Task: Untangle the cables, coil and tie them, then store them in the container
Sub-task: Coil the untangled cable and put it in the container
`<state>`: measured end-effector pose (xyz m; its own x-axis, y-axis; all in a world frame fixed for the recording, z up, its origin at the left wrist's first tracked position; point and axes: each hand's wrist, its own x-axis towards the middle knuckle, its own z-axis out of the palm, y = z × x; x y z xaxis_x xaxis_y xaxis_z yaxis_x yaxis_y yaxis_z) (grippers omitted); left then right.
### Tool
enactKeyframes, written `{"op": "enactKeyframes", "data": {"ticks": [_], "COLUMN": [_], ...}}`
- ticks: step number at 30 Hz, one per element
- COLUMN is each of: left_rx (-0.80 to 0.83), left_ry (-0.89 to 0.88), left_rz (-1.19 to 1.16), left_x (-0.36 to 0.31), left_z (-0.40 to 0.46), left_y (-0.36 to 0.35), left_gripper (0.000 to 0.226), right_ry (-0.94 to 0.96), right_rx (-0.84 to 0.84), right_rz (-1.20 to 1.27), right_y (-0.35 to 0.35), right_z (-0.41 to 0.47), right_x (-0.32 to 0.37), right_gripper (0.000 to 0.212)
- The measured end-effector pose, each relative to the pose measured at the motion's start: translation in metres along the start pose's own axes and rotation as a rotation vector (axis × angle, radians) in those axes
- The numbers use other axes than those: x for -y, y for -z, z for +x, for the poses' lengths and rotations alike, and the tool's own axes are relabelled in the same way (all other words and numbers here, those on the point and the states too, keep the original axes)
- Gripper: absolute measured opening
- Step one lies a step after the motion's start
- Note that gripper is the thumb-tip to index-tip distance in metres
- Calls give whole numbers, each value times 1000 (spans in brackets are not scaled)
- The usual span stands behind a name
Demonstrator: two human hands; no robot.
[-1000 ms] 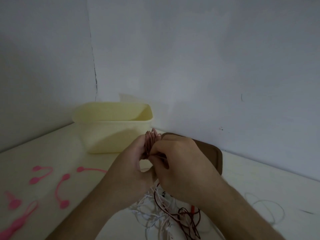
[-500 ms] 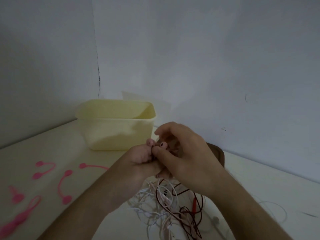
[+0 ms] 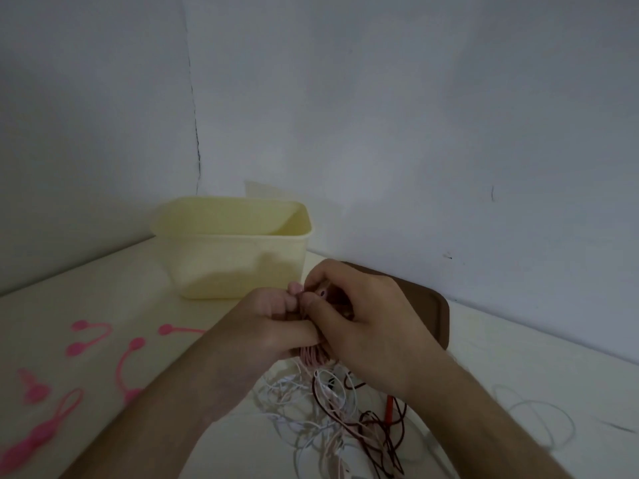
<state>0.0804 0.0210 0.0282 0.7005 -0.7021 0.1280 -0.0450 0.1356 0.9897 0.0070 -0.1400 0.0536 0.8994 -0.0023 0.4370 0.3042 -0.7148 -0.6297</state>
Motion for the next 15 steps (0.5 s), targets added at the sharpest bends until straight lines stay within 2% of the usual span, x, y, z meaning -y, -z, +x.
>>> {"op": "enactKeyframes", "data": {"ticks": [2, 5, 8, 12, 15], "left_rx": [-39, -87, -84, -148, -219], "left_ry": [-7, -15, -5, 1, 2], "left_rz": [59, 140, 173, 182, 137], "left_x": [-1, -6, -8, -8, -8], "left_z": [0, -2, -3, -3, -1], "left_y": [0, -3, -6, -12, -12], "left_gripper": [23, 15, 23, 15, 15], "right_ry": [13, 24, -25, -39, 10], "right_rx": [-38, -91, -64, 1, 35], "right_rz": [-20, -42, -9, 51, -3], "right_y": [-2, -2, -2, 2, 3], "right_z": [0, 1, 0, -1, 2], "right_x": [-1, -2, -4, -4, -10], "right_gripper": [10, 10, 3, 38, 43]}}
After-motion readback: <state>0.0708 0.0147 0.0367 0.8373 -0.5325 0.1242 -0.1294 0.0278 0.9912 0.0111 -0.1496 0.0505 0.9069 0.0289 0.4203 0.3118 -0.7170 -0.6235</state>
